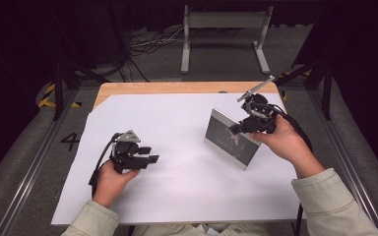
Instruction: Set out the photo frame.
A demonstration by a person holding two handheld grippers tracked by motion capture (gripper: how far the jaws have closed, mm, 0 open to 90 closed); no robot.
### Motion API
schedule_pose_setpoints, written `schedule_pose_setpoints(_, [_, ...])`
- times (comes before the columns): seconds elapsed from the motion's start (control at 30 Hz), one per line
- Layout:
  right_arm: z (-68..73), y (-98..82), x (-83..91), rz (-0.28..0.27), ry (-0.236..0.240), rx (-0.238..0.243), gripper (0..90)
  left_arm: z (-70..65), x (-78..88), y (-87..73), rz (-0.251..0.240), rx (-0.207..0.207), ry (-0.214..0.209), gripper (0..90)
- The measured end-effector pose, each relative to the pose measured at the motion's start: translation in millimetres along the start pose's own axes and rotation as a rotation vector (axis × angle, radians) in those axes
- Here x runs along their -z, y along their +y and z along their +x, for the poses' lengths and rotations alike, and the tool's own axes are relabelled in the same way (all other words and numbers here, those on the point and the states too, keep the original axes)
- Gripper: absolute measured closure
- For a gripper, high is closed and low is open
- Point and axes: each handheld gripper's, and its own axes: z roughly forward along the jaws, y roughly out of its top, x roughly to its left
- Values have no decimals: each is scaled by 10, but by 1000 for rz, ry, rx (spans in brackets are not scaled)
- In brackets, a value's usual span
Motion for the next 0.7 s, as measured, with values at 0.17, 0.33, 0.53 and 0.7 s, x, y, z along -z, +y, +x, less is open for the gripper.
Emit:
schedule_pose_setpoints(0.17, [9, 100, -30, 10, 23, 58, 833, 8, 24, -28, -2, 10, 6, 508])
schedule_pose_setpoints(0.33, [11, 194, -63, 22, 40, 108, 833, 13, 64, -68, -6, 21, 15, 508])
schedule_pose_setpoints(0.53, [0, 308, -94, 31, 55, 164, 833, 34, 97, -98, -9, 27, 27, 509])
schedule_pose_setpoints(0.7, [4, 379, -133, 33, 64, 213, 833, 38, 93, -103, -7, 27, 28, 509])
